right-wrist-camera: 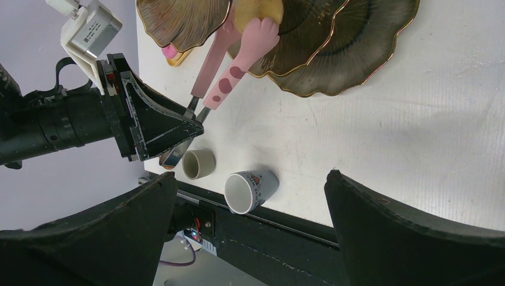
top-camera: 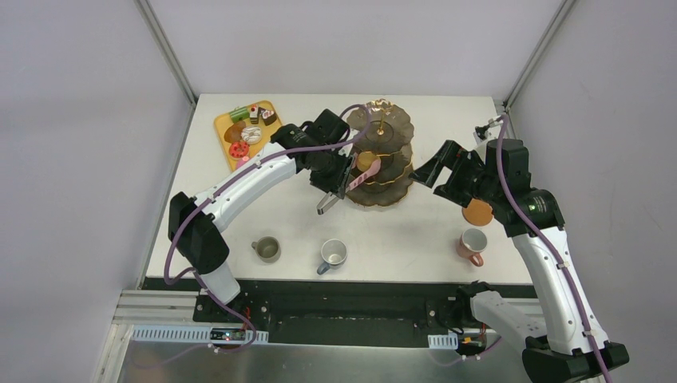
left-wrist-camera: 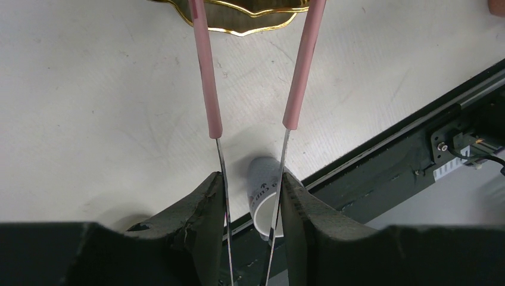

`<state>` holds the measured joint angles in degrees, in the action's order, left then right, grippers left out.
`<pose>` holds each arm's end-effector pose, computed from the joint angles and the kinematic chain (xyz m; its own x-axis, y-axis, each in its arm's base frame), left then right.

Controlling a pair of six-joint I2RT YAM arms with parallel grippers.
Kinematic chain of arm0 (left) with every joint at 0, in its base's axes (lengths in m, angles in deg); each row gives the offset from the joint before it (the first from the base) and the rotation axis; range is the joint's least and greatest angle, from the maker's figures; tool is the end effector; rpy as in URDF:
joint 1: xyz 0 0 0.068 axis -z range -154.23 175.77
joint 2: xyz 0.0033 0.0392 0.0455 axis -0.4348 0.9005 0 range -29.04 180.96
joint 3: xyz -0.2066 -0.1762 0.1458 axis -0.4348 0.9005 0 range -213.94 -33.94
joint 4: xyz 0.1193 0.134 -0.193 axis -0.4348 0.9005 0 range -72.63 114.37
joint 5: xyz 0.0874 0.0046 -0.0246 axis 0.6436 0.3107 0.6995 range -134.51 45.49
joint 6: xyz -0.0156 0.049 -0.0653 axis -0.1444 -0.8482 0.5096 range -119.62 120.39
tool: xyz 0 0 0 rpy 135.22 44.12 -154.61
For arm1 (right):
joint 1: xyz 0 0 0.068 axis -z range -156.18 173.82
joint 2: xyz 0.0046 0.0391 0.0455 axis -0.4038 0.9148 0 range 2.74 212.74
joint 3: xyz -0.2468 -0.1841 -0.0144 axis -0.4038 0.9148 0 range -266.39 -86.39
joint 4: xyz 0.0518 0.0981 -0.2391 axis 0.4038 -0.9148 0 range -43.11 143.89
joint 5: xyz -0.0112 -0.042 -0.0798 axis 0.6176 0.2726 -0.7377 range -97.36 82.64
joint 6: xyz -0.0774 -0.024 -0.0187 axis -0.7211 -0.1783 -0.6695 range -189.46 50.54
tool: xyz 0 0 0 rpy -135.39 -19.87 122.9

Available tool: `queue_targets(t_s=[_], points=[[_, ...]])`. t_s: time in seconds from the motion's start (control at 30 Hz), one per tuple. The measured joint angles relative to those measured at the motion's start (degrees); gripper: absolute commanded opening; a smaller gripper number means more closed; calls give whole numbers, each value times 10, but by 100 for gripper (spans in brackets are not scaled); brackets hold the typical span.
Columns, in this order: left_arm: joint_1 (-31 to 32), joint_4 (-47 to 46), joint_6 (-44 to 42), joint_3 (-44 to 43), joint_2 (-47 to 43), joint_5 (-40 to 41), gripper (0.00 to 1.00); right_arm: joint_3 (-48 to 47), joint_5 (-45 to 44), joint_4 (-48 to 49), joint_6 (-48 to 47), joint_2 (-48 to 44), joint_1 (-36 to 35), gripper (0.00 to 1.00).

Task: Serve the afternoon tea
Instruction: Place the desert on the desert table.

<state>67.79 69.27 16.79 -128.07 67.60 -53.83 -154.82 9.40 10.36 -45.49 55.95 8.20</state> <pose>0.2812 -0.2692 0.3425 -0.7859 0.3329 -0.5210 0.5301 0.7966 -0.2907 0.1765 0.0712 0.4089 -0.6214 0.2301 -0.7490 -0.2735 0.8321 0.4825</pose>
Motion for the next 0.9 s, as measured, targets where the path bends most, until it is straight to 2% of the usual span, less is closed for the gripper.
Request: queue_targets(t_s=[0.33,0.9], points=[[0,11,7,-11,0,-7,41,0,0,0,0,0,0,99],[-11,54,5,-49,-6,-41,40,7,0,0,0,0,0,99]])
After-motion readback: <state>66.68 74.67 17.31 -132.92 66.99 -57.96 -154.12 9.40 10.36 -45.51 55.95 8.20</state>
